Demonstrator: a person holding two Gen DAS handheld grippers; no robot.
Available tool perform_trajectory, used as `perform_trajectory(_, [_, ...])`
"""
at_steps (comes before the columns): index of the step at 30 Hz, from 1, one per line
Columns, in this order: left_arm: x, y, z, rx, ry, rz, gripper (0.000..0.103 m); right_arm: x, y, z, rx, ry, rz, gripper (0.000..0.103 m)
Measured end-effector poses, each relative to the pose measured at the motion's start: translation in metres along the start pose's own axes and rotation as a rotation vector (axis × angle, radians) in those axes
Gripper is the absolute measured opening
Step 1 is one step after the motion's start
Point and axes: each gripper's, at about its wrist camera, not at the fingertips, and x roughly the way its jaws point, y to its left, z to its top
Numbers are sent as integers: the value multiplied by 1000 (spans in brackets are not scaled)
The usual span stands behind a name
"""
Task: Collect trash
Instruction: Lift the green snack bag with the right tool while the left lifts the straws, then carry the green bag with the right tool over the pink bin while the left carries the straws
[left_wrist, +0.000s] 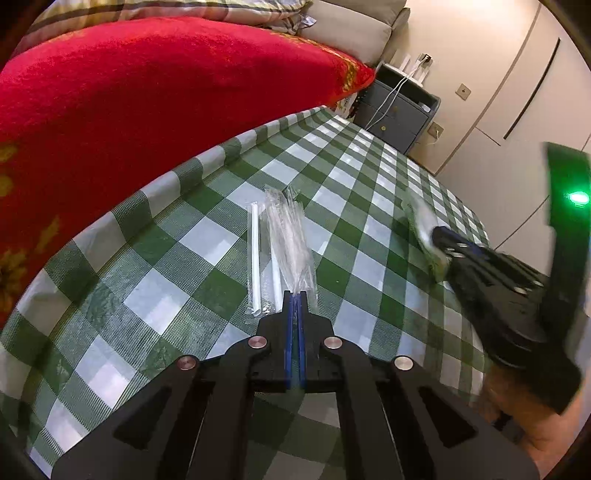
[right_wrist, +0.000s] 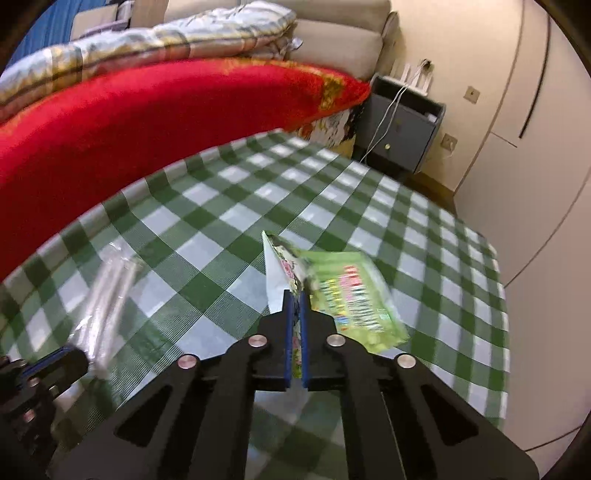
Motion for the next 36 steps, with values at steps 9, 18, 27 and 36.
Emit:
perform_trajectory(9, [-29,-16,-8,71,-32,-25,2,-91,-23,-10,95,-103,3,0])
perform_trajectory(18, [-68,-41,-23,189,-79,-58,2,-171,-37,-31,160,-159,-4,0])
perform_trajectory(27, [-100,-71,-57,321,-96,-115,2,-238,-64,-73,248,-176,-56,0])
perform_trajectory(36, [-125,-99,-83,418,-111,-180,2,-285,-94,-113,321,-173,-136,0])
